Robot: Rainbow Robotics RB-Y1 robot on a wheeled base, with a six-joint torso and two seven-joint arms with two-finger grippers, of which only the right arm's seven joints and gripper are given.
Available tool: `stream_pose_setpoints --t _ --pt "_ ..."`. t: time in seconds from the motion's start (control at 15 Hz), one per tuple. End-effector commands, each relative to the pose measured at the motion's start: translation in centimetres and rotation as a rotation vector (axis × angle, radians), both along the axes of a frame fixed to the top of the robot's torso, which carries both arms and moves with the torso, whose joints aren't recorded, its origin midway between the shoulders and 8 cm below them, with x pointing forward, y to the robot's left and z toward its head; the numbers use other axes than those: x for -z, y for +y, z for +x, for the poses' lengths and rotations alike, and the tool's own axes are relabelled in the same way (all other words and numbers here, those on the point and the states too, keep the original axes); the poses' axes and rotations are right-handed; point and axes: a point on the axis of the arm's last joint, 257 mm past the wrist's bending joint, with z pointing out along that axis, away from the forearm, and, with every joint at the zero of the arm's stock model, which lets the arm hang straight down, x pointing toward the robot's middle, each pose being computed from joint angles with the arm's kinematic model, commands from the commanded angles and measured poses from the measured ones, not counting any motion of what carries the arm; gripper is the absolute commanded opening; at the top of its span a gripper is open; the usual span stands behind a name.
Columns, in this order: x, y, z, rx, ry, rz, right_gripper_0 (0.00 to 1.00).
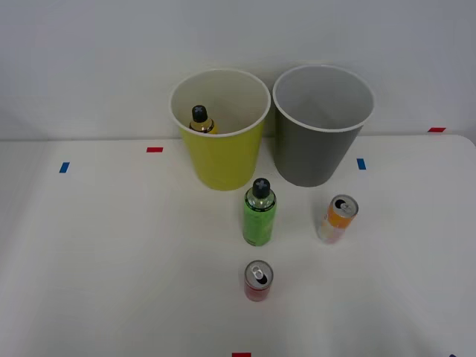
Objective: Put cans in the gray bin, plastic bottles in the light green bin
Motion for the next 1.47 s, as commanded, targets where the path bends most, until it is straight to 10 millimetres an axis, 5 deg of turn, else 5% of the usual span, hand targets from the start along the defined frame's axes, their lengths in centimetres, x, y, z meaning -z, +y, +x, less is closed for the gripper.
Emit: stream_pose_setpoints --t 0.07,1.47 --pt "0.00 0.00 0.00 0.000 0.000 0.000 1.00" --pt "0.00 0.00 0.00 0.000 0.000 0.000 1.00"
